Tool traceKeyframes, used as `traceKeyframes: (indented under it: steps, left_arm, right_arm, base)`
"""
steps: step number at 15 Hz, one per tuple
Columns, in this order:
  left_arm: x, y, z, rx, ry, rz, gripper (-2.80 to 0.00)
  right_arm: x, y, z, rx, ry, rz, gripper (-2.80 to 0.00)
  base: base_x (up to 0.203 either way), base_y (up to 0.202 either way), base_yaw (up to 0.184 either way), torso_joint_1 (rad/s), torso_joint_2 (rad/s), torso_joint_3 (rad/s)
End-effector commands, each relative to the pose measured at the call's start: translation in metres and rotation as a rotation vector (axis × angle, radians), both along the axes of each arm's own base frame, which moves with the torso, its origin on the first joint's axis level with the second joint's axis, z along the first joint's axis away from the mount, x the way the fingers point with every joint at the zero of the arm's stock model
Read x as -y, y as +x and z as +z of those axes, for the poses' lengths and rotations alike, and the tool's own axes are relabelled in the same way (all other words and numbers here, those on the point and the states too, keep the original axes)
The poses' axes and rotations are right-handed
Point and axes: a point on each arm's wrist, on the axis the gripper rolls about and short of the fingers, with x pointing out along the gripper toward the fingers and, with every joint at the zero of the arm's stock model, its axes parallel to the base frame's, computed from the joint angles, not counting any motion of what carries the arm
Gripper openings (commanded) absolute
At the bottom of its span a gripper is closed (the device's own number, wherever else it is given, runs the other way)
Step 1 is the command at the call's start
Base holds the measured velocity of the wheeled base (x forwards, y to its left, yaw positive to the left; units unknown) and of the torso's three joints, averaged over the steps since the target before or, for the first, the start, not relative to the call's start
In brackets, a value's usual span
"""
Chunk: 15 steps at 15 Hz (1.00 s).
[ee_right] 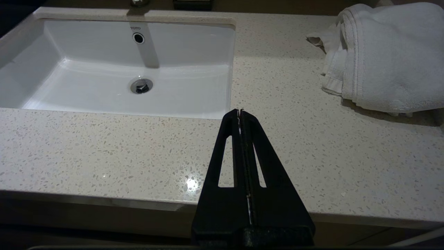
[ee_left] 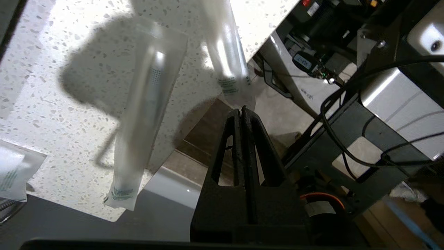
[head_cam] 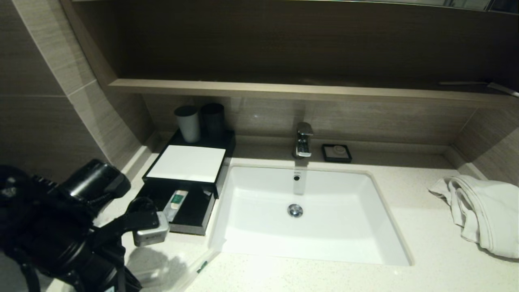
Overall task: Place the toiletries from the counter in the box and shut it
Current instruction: Pick up the bathroom toiletry
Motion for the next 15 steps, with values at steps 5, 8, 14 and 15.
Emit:
traceKeyframes:
  steps: [5, 8, 14, 15]
  left_arm:
    - [0.025, 0.014, 0.007, -0.054, 0.098, -0.088, -2.8]
    - [0.03, 0.018, 0.01, -0.121, 0.133, -0.108, -2.8]
    - [0.019, -0.004, 0.024, -0.074, 0.032, -0.084, -2.8]
    - [0.012, -0.011, 0.026, -0.065, -0.012, -0.057, -2.8]
  right_arm:
    - [0.0, 0.0, 0.0, 0.0, 0.0, 0.001, -2.8]
    - [0.0, 0.0, 0.0, 0.0, 0.0, 0.001, -2.8]
    - [0.0, 0.0, 0.0, 0.0, 0.0, 0.002, -2.8]
    - [0.0, 0.0, 0.0, 0.0, 0.0, 0.0, -2.8]
  base:
    - [0.0, 0.0, 0.0, 0.0, 0.0, 0.0]
    - [0.0, 0.0, 0.0, 0.0, 0.0, 0.0]
    - [0.0, 0.0, 0.0, 0.0, 0.0, 0.0]
    - [0.0, 0.0, 0.0, 0.0, 0.0, 0.0]
